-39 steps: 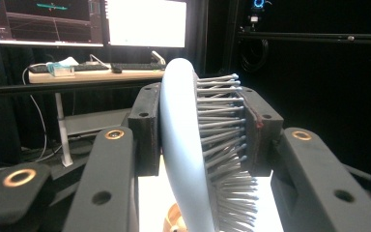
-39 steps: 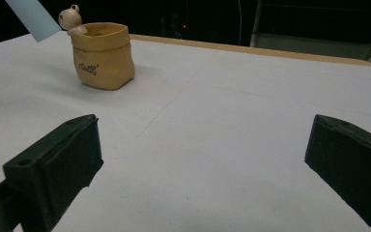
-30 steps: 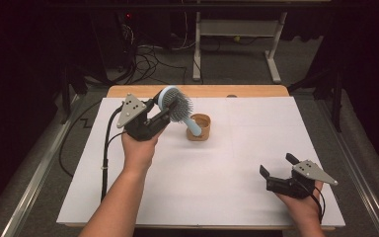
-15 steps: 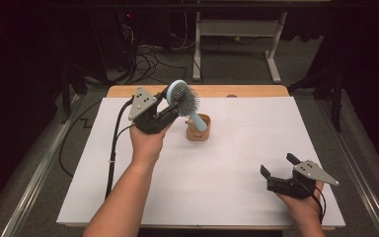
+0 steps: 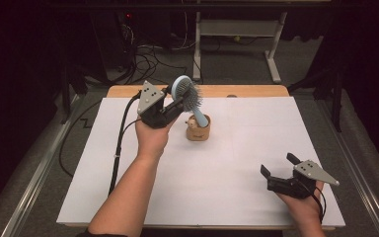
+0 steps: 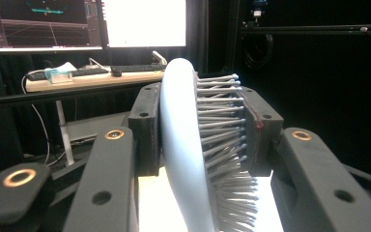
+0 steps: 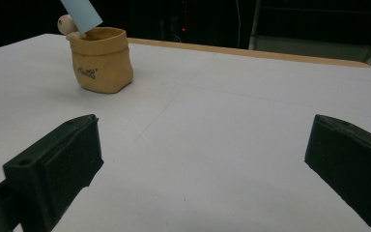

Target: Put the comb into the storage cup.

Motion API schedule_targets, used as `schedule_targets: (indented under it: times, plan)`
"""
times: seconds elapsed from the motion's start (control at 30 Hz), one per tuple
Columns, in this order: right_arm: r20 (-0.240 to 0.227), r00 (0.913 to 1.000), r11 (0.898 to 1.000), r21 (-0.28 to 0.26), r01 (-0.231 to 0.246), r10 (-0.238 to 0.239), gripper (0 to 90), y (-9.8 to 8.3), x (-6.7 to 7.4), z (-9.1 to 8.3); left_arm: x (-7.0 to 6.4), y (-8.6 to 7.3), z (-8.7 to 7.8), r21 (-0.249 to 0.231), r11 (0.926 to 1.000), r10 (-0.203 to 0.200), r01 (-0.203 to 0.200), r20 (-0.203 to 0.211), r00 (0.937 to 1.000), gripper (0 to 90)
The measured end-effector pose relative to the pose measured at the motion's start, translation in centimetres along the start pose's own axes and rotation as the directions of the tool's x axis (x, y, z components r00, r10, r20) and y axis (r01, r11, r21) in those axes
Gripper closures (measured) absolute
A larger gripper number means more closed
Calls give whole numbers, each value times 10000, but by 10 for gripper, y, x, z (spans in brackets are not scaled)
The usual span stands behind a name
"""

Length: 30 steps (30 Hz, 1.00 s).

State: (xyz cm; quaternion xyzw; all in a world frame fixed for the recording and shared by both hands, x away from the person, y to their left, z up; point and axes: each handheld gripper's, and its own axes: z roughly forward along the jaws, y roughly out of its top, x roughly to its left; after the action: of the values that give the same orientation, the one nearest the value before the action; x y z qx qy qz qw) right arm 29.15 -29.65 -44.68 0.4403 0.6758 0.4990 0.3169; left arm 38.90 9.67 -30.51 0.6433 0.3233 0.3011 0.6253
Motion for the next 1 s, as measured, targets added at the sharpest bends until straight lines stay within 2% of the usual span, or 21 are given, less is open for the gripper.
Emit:
schedule_targets:
  times: [0.43, 0.63, 1.0]
  plan:
    - [39, 10000, 10000, -29, -18, 18, 3, 0, -1, 0, 4, -1, 12, 125, 9999, 41, -39, -187, 9998, 583]
    - [40, 10000, 10000, -35, -7, 7, 3, 0, -1, 0, 4, -6, 19, 396, 9992, 73, -62, -284, 9996, 583]
    - [-34, 10000, 9999, -170, -2, 1, 3, 0, 0, -1, 1, -12, 26, 551, 9984, 148, -129, -340, 9993, 583]
